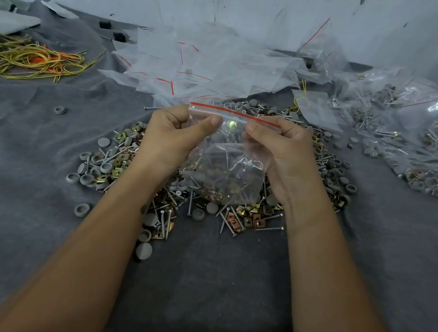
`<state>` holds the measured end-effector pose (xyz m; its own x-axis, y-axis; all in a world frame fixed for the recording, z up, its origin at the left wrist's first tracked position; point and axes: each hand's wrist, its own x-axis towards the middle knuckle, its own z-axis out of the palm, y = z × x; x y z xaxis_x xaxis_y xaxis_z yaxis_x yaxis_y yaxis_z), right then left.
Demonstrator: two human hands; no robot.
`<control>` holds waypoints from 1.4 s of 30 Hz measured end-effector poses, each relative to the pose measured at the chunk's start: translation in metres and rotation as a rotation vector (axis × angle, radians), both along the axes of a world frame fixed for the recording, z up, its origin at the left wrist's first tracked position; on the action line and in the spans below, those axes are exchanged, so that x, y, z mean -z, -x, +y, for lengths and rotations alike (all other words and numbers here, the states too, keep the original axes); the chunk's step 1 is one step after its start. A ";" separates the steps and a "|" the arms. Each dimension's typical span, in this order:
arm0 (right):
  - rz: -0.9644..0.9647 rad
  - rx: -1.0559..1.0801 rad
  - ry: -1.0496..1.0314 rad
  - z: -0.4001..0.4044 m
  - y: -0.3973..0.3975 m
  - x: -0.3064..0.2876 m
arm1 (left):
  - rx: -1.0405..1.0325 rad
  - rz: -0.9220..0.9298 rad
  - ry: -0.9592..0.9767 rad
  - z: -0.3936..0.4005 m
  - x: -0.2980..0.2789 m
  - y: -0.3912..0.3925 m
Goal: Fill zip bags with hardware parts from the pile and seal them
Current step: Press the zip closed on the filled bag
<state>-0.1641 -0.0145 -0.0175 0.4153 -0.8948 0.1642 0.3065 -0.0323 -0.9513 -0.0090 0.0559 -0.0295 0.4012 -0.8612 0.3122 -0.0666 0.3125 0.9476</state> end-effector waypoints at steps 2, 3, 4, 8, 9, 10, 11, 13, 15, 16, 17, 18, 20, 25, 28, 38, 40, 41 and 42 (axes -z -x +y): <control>0.048 0.005 0.035 0.001 0.000 0.000 | 0.008 -0.008 -0.009 0.000 0.000 0.000; 0.066 0.016 0.047 0.001 0.000 -0.001 | 0.010 -0.011 -0.014 -0.001 0.001 -0.001; 0.070 0.031 0.051 0.001 0.000 0.000 | 0.012 -0.015 -0.019 -0.001 0.001 0.000; 0.087 0.071 0.055 0.003 0.000 -0.001 | 0.001 -0.027 -0.021 0.000 -0.001 0.002; 0.092 0.074 0.051 0.003 0.000 -0.001 | 0.000 -0.030 -0.023 0.000 -0.001 0.002; 0.095 0.076 0.043 0.003 0.000 -0.001 | 0.000 -0.039 -0.027 0.000 -0.001 0.002; 0.100 0.076 0.038 0.003 0.000 -0.001 | -0.002 -0.051 -0.034 0.001 -0.002 0.002; 0.129 0.068 0.048 0.004 0.000 -0.001 | -0.011 -0.076 -0.053 0.001 -0.002 0.003; 0.148 0.068 0.065 0.005 0.000 -0.001 | 0.003 -0.082 -0.055 0.000 -0.002 0.004; 0.148 0.074 0.069 0.004 0.000 0.000 | 0.014 -0.082 -0.051 0.000 -0.002 0.005; 0.148 0.081 0.074 0.004 0.000 0.000 | 0.021 -0.085 -0.047 0.000 -0.002 0.006; 0.151 0.086 0.080 0.004 0.001 0.000 | 0.026 -0.086 -0.045 0.000 -0.003 0.006; 0.158 0.086 0.100 0.004 0.000 0.001 | 0.029 -0.083 -0.043 0.000 -0.002 0.005; 0.377 0.238 0.448 0.001 -0.003 0.007 | -0.007 -0.151 -0.015 0.001 0.001 0.000; 0.606 0.329 0.705 0.001 -0.005 0.010 | 0.008 -0.215 -0.033 0.001 0.002 0.000; 0.562 0.248 0.672 0.001 -0.007 0.012 | 0.049 -0.261 -0.085 -0.001 0.003 0.001; 0.569 0.253 0.688 0.000 -0.007 0.012 | 0.057 -0.274 -0.075 -0.001 0.002 0.002; 0.571 0.256 0.705 0.001 -0.007 0.012 | 0.056 -0.282 -0.072 -0.001 0.002 0.002; 0.568 0.258 0.721 0.001 -0.008 0.012 | 0.052 -0.293 -0.071 0.000 0.002 0.002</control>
<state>-0.1565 -0.0137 -0.0297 0.4067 -0.7320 0.5467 -0.2940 -0.6714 -0.6803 -0.0105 0.0555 -0.0319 0.2578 -0.9020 0.3464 -0.3258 0.2564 0.9100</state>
